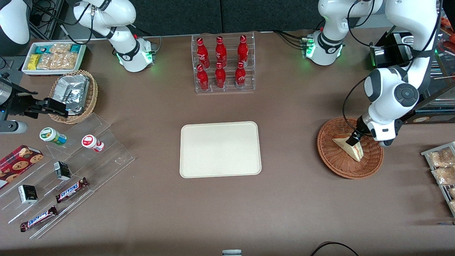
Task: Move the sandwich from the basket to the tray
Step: 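Lower the open left gripper over the sandwich in the wicker basket, then close the left gripper on the wrapped sandwich and lift it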
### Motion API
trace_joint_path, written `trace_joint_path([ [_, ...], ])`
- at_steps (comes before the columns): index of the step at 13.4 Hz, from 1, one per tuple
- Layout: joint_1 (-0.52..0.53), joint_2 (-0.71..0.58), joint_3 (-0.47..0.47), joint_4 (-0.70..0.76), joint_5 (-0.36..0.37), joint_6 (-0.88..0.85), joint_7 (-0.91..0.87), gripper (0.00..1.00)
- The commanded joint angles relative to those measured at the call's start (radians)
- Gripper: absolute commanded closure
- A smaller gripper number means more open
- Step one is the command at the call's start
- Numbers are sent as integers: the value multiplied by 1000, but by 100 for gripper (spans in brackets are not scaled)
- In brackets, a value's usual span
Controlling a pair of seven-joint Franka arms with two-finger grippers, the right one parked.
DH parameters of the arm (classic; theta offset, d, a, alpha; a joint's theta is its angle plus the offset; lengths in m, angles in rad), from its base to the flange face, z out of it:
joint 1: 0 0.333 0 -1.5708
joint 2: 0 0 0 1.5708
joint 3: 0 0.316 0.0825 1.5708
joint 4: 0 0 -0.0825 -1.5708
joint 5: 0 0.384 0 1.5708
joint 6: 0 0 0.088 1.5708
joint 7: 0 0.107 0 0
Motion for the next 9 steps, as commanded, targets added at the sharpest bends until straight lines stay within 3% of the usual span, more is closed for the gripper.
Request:
trace_joint_path([
  [1, -9, -1, 1, -39, 1, 59, -27, 0],
  [4, -10, 25, 1, -36, -1, 88, -28, 3],
  [9, -10, 59, -11, -5, -1, 102, -62, 88],
])
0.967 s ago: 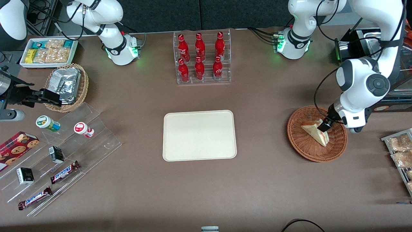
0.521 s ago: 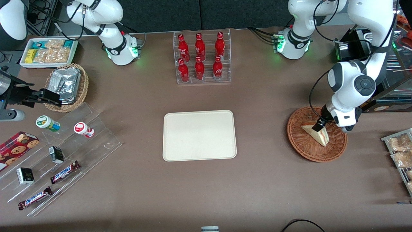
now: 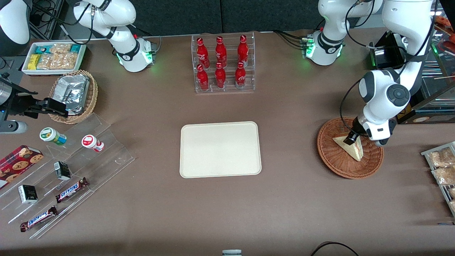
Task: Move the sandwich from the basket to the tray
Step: 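Close the left gripper on the wrapped sandwich and lift it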
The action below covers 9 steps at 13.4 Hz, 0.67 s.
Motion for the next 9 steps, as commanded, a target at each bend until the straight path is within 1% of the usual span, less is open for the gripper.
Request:
trace_joint_path([
  [1, -10, 26, -7, 31, -1, 13, -32, 97],
  [3, -10, 21, -32, 49, 2, 4, -48, 99],
  [5, -10, -9, -52, 62, 15, -48, -48, 99],
  [8, -10, -77, -98, 156, 21, -270, -34, 99],
  [9, -10, -89, -125, 214, 45, -366, -35, 99],
])
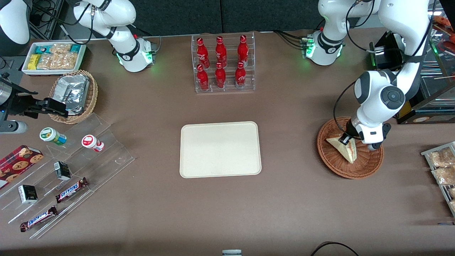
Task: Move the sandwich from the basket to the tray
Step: 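Carry the sandwich with the left gripper over the cream tray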
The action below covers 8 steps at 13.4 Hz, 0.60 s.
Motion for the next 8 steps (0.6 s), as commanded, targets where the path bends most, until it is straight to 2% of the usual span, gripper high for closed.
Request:
trace_joint_path([
  [1, -8, -55, -66, 155, 64, -263, -20, 99],
  [5, -8, -49, -210, 362, 66, -518, -34, 99],
  [8, -9, -40, -327, 436, 58, -570, -68, 99],
])
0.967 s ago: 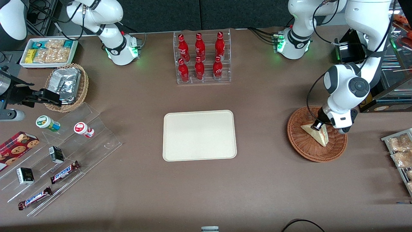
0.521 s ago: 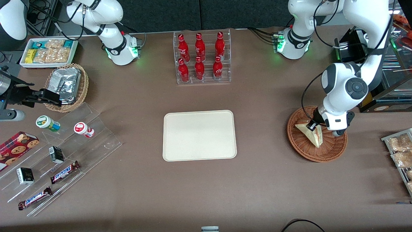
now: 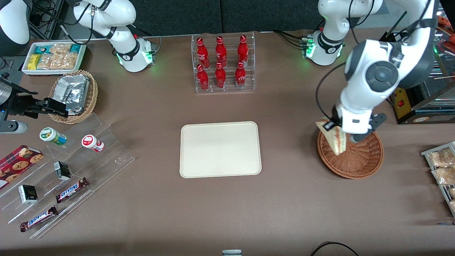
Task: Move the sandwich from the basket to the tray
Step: 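Carry the sandwich with the left gripper over the cream tray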
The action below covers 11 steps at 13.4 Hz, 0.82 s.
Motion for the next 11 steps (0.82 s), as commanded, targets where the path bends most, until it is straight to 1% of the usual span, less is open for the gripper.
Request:
trace_joint_path([
  [1, -8, 33, -102, 66, 11, -37, -30, 99],
  [3, -60, 83, -155, 91, 20, -28, -27, 98],
  [5, -152, 171, -153, 152, 31, -26, -28, 98],
  [6, -187, 232, -153, 193, 63, -24, -34, 98],
  [8, -255, 344, -153, 273, 121, -23, -112, 98],
  [10, -310, 438, -153, 340, 195, -20, -163, 98],
  [11, -332, 475, -153, 368, 209, -2, -172, 98],
])
